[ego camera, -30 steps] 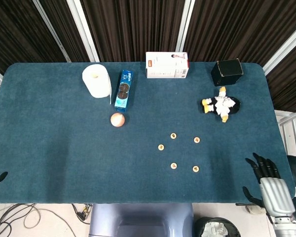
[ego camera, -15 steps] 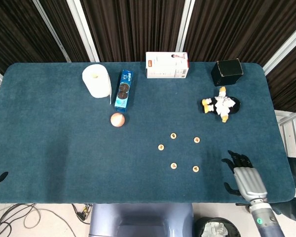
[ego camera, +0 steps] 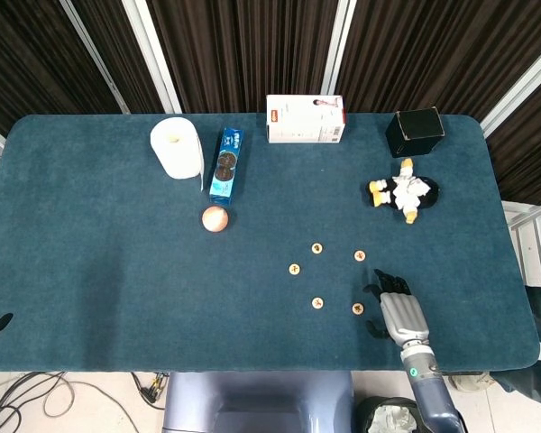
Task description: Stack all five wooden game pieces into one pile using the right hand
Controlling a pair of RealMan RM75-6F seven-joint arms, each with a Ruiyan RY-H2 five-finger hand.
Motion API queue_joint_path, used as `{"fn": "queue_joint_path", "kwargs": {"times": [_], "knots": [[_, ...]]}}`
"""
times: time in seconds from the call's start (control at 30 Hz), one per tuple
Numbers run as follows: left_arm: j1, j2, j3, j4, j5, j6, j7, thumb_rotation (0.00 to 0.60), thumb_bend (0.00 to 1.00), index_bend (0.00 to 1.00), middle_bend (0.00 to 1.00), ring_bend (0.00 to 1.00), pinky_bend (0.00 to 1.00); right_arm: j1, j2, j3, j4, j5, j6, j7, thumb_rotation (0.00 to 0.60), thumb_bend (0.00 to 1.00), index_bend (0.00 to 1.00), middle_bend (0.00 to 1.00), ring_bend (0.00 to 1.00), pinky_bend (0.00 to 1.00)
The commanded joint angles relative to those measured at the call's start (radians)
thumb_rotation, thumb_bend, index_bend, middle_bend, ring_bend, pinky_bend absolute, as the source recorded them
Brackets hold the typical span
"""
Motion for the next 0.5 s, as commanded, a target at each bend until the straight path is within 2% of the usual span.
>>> {"fn": "queue_joint_path", "kwargs": {"times": [0.03, 0.23, 0.5], "knots": [[0.0, 0.0, -0.001, 0.001, -0.003, -0.001, -0.001, 0.6, 0.11, 0.03, 0.0, 0.0, 0.0, 0.009, -0.014, -0.004, 0.014, 0.0, 0.003, -0.008, 0.6, 0.41, 0.33, 0.0, 0.0, 0.0], [0.0, 0.001, -0.001, 0.0, -0.004, -0.002, -0.002, 0.6, 0.11, 0.03, 0.0, 0.0, 0.0, 0.02, -0.053, -0.003, 0.051, -0.003, 0.007, 0.021, 0.6, 0.41, 0.41, 0.0, 0.0, 0.0], [-0.001, 0.002, -0.001, -0.003, -0.007, -0.005, 0.001, 0.6, 0.11, 0.03, 0.0, 0.0, 0.0, 0.023, -0.079, -0.014, 0.084, -0.022, 0.022, 0.04, 0.6, 0.41, 0.43, 0.0, 0.0, 0.0]]}}
